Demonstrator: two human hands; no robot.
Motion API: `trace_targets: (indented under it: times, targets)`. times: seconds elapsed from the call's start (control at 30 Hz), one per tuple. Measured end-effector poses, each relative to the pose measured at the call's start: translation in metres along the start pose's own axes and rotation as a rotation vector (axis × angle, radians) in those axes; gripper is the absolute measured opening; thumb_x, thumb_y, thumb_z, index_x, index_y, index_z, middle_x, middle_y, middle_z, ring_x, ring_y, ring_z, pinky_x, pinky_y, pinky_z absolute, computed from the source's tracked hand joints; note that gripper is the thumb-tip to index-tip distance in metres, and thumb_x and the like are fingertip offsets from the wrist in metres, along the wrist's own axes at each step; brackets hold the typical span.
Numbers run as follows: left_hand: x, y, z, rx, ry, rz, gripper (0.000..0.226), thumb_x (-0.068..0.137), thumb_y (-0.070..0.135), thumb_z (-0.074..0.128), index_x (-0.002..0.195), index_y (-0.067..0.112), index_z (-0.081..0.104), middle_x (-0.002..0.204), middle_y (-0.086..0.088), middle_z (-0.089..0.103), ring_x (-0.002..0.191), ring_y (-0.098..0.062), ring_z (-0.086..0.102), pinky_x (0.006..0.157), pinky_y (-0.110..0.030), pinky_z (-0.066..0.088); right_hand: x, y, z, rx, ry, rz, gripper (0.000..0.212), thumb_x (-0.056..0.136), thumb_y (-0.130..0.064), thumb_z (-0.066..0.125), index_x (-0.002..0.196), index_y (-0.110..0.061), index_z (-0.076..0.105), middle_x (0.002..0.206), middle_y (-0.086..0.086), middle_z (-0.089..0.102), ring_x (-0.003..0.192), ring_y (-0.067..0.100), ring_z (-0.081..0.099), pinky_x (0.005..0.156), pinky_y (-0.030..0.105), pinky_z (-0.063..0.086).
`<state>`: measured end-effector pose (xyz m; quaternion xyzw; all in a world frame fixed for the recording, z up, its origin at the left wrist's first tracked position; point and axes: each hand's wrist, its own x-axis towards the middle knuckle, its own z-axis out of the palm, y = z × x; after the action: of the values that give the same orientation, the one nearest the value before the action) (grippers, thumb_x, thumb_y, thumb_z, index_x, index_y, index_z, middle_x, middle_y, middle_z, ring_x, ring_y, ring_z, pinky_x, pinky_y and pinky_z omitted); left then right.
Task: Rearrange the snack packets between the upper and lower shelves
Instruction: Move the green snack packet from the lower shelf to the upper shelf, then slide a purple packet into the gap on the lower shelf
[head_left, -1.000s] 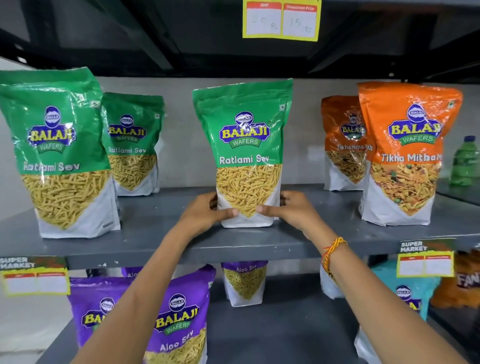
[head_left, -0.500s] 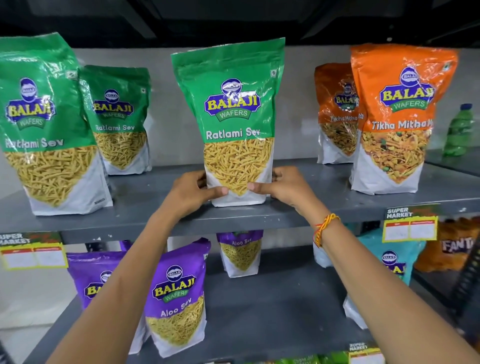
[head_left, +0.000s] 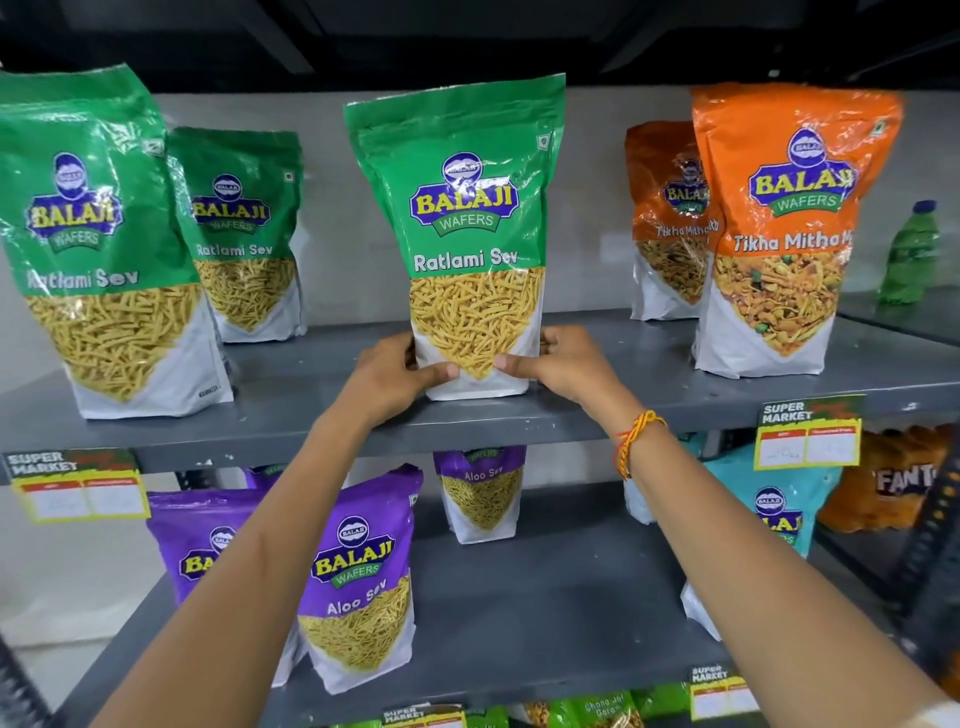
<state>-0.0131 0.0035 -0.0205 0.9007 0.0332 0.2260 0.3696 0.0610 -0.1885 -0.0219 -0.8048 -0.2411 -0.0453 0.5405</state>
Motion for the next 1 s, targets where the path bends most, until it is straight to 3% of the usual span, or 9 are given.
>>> trace_targets:
  times: [0.17, 0.27, 0.33, 0.4, 0.53, 0.67, 0.73, 0.87, 1.0]
  targets:
    - [-0.019, 0.003, -0.003, -0.03, 0.061, -0.001, 0.062, 0.074, 0.039, 0.068, 0.127, 0.015, 0.045, 0.136, -0.009, 0.053, 0.125, -0.027, 0.047, 0.101, -0.033, 0.038, -0.014, -0.008, 0.0, -0.075, 0.125, -0.02, 0.078, 0.06, -0.053, 0.076, 0.122, -0.01, 0.054, 0.124, 0.002, 0.06, 0.113, 0.019, 0.055, 0.095, 0.035, 0.046]
    - [-0.057, 0.004, -0.005, -0.048, 0.291, 0.088, 0.057, 0.076, 0.035, 0.067, 0.127, 0.018, 0.048, 0.13, -0.003, 0.057, 0.121, -0.017, 0.051, 0.098, -0.026, 0.038, -0.047, -0.024, 0.007, 0.096, 0.371, -0.255, 0.052, 0.076, -0.037, 0.07, 0.119, -0.011, 0.056, 0.117, -0.003, 0.062, 0.108, 0.014, 0.057, 0.093, 0.028, 0.047]
    - [-0.085, -0.001, -0.006, -0.072, 0.348, 0.143, 0.04, 0.078, 0.032, 0.065, 0.115, 0.02, 0.059, 0.111, 0.004, 0.065, 0.103, -0.009, 0.06, 0.087, -0.015, 0.043, -0.071, -0.032, 0.016, 0.231, 0.377, -0.389, 0.026, 0.08, -0.03, 0.067, 0.103, -0.018, 0.064, 0.098, -0.006, 0.068, 0.092, 0.007, 0.064, 0.08, 0.018, 0.051]
    - [-0.11, -0.014, -0.004, -0.122, 0.322, 0.113, 0.029, 0.078, 0.032, 0.065, 0.103, 0.02, 0.067, 0.095, 0.005, 0.07, 0.084, -0.004, 0.064, 0.076, -0.009, 0.047, -0.09, -0.032, 0.032, 0.274, 0.243, -0.45, 0.005, 0.082, -0.022, 0.066, 0.086, -0.024, 0.067, 0.08, -0.01, 0.069, 0.075, 0.008, 0.067, 0.069, 0.018, 0.053]
    - [-0.148, -0.076, 0.008, -0.029, 0.127, -0.12, 0.024, 0.072, 0.044, 0.069, 0.088, 0.026, 0.071, 0.072, 0.0, 0.071, 0.066, -0.007, 0.065, 0.067, -0.027, 0.052, -0.112, 0.004, 0.082, 0.247, -0.164, -0.345, 0.013, 0.081, -0.016, 0.065, 0.071, -0.023, 0.071, 0.061, -0.004, 0.069, 0.057, 0.007, 0.061, 0.06, 0.025, 0.052]
    - [-0.18, -0.161, 0.028, 0.141, -0.131, -0.431, 0.021, 0.072, 0.04, 0.07, 0.085, 0.024, 0.07, 0.075, -0.003, 0.067, 0.081, -0.021, 0.066, 0.067, -0.028, 0.045, -0.117, 0.084, 0.14, 0.12, -0.361, -0.095, 0.006, 0.078, -0.018, 0.069, 0.08, -0.013, 0.072, 0.067, 0.002, 0.069, 0.06, 0.005, 0.061, 0.065, 0.035, 0.052]
    - [-0.195, -0.2, 0.04, 0.084, -0.125, -0.59, 0.039, 0.065, 0.039, 0.076, 0.089, 0.01, 0.068, 0.083, -0.013, 0.069, 0.086, -0.027, 0.065, 0.074, -0.034, 0.044, -0.115, 0.129, 0.167, 0.075, -0.375, 0.088, 0.025, 0.074, -0.02, 0.074, 0.096, -0.009, 0.068, 0.086, 0.003, 0.071, 0.071, 0.0, 0.063, 0.072, 0.034, 0.051]
    - [-0.209, -0.248, 0.064, -0.108, -0.088, -0.708, 0.055, 0.059, 0.037, 0.077, 0.106, 0.014, 0.059, 0.105, -0.006, 0.066, 0.103, -0.021, 0.061, 0.087, -0.04, 0.047, -0.107, 0.188, 0.214, 0.041, -0.432, 0.384, 0.083, 0.067, -0.028, 0.079, 0.135, -0.008, 0.038, 0.142, 0.016, 0.045, 0.126, 0.031, 0.048, 0.1, 0.042, 0.045]
    - [-0.204, -0.273, 0.09, -0.206, -0.004, -0.619, 0.076, 0.058, 0.039, 0.075, 0.125, 0.036, 0.04, 0.13, 0.001, 0.058, 0.118, -0.019, 0.053, 0.096, -0.046, 0.047, -0.091, 0.216, 0.25, 0.163, -0.525, 0.364, 0.097, 0.053, -0.045, 0.083, 0.135, -0.025, 0.036, 0.144, 0.008, 0.045, 0.131, 0.027, 0.042, 0.107, 0.052, 0.039]
